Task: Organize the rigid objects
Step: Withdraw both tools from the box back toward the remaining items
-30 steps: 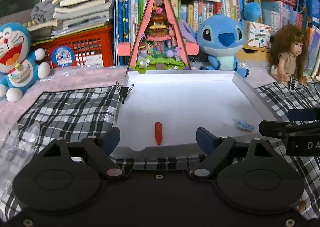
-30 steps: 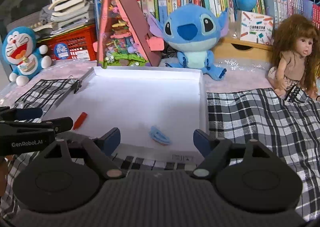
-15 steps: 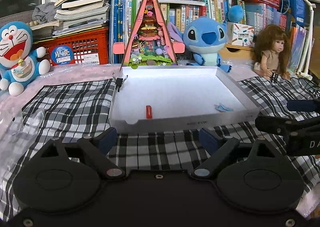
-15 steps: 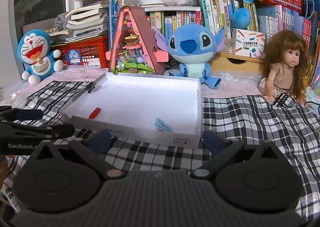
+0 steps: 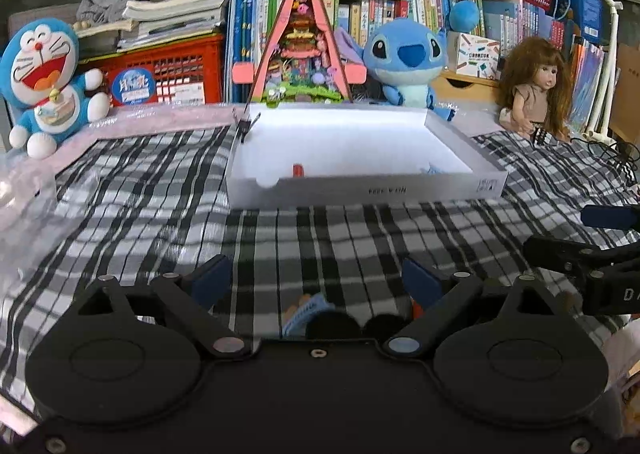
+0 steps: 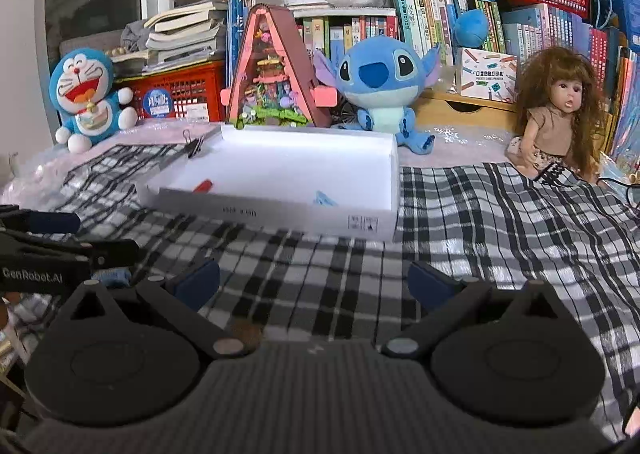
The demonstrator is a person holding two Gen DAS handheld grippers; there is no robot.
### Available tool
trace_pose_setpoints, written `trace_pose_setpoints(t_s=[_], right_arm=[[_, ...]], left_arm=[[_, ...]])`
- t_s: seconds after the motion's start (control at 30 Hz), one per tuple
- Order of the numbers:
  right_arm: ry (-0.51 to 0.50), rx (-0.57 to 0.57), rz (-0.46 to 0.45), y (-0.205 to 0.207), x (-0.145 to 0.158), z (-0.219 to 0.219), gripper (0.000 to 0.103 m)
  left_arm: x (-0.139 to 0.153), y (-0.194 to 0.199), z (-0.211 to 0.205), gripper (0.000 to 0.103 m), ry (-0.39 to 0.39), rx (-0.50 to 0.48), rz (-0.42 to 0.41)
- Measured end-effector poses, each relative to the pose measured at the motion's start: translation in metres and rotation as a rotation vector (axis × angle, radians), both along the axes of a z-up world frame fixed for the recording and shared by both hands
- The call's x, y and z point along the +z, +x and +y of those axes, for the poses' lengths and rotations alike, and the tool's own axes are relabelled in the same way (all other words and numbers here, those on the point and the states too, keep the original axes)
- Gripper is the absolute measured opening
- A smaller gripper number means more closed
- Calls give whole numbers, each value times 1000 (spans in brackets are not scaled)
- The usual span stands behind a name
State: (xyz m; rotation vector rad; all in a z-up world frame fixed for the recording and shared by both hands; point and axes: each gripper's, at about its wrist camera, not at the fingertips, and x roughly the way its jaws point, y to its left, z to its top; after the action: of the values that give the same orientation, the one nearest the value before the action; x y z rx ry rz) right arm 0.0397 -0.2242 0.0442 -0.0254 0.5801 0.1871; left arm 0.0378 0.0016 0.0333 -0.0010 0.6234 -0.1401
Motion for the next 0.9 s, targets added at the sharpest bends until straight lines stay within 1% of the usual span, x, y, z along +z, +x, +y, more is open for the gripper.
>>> trace_pose_setpoints(t_s=[0.23,0.57,0.63,0.7,0.77,0.83,0.9], right_arm=[[-11,10,-11,-20,-7,0,103],[-42,16,-6,-41,-17,0,103],[-47,11,-1,-44,-20,-2,103],[-49,9,4,-46,-21,-5,102],[-51,5,4,-49,-23,-7,99],[-54,2,3,-52,-23,-9,95],[-57,2,3,-53,-24,-10,90]], left_arm=[[-13,-12,5,92,-10,14,21],[-21,-30,11,92,26,26,5],[-22,-34,13,90,26,24,2],[-23,-37,13,81,27,16,0],[-23,-39,12,76,24,3,4],[-24,-40,10,69,17,-6,7],[-25,-40,8,59,12,-16,10]])
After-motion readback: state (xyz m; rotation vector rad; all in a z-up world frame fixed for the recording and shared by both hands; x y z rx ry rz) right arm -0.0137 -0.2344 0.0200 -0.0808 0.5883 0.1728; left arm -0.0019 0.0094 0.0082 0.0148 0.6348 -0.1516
